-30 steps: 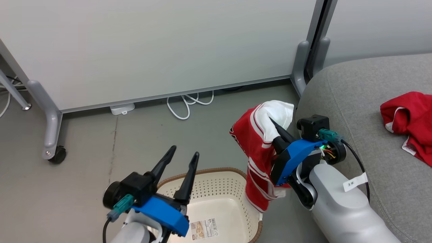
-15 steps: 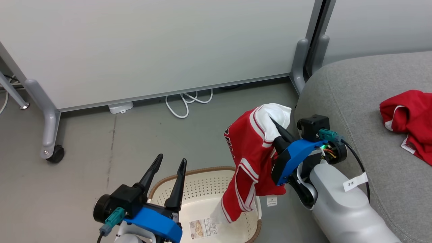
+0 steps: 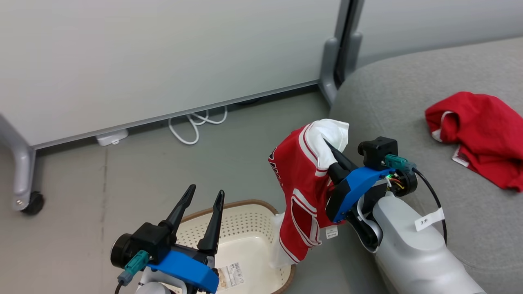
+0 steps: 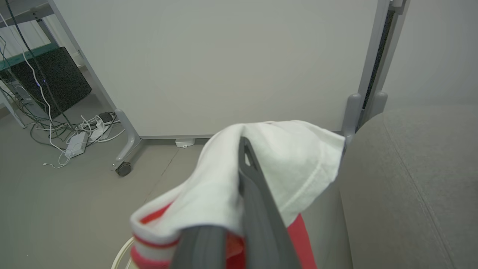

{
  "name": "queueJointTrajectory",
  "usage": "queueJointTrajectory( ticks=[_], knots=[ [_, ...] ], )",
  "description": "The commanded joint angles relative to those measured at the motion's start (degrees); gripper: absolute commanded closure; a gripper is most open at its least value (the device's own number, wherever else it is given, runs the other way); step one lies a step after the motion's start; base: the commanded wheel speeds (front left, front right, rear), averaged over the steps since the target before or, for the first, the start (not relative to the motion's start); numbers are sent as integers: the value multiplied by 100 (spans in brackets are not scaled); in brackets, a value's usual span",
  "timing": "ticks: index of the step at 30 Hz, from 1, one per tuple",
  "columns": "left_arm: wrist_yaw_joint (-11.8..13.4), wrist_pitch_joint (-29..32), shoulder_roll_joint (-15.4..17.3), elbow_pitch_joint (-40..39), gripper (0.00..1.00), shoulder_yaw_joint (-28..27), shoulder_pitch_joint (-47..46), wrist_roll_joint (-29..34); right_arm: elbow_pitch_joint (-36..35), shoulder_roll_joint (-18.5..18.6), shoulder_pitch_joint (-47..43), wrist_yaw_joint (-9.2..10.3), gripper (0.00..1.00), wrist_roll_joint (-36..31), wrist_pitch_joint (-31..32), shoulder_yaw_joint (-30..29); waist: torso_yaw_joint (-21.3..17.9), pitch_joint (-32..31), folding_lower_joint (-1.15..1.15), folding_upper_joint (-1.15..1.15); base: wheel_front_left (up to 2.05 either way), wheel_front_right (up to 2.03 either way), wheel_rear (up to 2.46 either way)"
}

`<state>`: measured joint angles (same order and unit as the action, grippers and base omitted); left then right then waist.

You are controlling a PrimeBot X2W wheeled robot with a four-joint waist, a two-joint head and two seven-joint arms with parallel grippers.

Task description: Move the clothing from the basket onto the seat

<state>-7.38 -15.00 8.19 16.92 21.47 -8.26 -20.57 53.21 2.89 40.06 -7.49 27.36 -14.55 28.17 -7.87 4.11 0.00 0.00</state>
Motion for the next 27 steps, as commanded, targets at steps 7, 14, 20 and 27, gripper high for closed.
queueJointTrajectory(
  ticks=[7, 14, 20, 27],
  knots=[
    [-14, -27, 79, -109, 0, 17, -138, 19, -108, 0, 110, -1, 100, 61, -47, 39, -737, 81, 0, 0, 0, 0, 0],
    [-14, -27, 144, -135, 0, 95, -191, -4, -142, -1, 56, -1, 100, 57, -60, 3, -1393, 128, 0, 0, 0, 0, 0],
    [-14, -27, 192, -110, 0, 158, -224, -20, -141, -3, -42, -1, 100, 76, -63, -25, -1861, 156, 0, 0, 0, 0, 0],
    [-14, -27, 230, -117, 0, 202, -237, -16, -181, -4, -110, -1, 100, 111, -67, -136, -2260, 197, 0, 0, 0, 0, 0]
  ],
)
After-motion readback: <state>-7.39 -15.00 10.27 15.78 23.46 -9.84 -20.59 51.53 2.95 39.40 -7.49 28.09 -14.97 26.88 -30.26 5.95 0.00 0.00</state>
